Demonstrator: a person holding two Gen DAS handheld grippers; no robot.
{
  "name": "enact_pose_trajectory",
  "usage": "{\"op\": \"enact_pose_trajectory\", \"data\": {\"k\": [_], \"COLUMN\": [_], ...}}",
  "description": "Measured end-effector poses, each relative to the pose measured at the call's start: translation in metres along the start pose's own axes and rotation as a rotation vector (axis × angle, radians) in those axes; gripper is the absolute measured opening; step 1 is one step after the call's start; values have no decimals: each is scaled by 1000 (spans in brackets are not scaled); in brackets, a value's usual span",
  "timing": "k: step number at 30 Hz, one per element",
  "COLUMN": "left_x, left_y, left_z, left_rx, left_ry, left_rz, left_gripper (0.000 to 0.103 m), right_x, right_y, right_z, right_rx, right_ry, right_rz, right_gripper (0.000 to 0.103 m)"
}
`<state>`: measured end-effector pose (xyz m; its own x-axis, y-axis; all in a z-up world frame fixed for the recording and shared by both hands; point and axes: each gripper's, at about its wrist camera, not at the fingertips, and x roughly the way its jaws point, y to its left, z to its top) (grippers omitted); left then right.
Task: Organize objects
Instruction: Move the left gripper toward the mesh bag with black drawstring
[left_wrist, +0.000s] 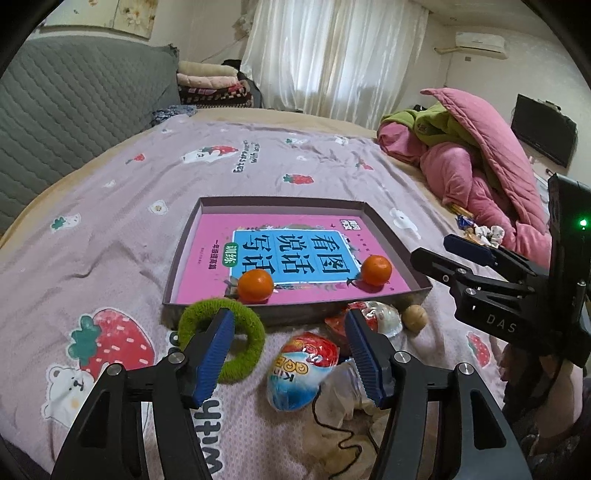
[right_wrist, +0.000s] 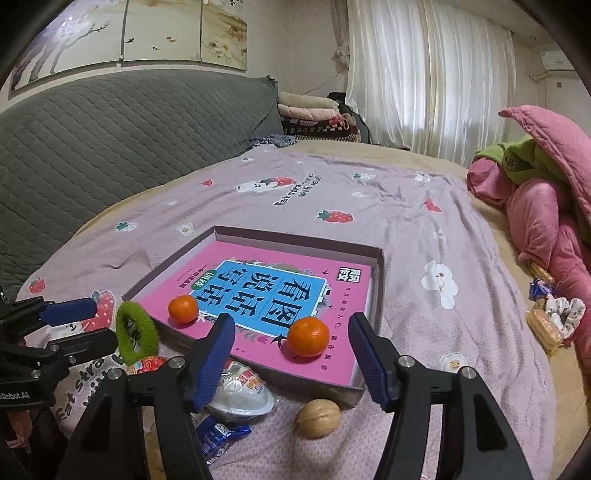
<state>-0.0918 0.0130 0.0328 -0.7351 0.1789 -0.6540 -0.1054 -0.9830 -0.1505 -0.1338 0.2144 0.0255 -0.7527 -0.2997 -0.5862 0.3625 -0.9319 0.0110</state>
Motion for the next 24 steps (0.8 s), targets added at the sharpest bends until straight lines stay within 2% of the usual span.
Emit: {"op": "enact_pose_trajectory", "data": {"k": [24], "left_x": [-22], "left_y": [-9], "left_z": [-37], "left_rx": [46], "left_ry": [11], "left_rz": [-55], "left_gripper": [64], "right_x": [-25], "right_y": [18], "right_z": [-31], "right_rx": [-23], "right_ry": [-21], "right_rz": [-31], "right_gripper": [68]}}
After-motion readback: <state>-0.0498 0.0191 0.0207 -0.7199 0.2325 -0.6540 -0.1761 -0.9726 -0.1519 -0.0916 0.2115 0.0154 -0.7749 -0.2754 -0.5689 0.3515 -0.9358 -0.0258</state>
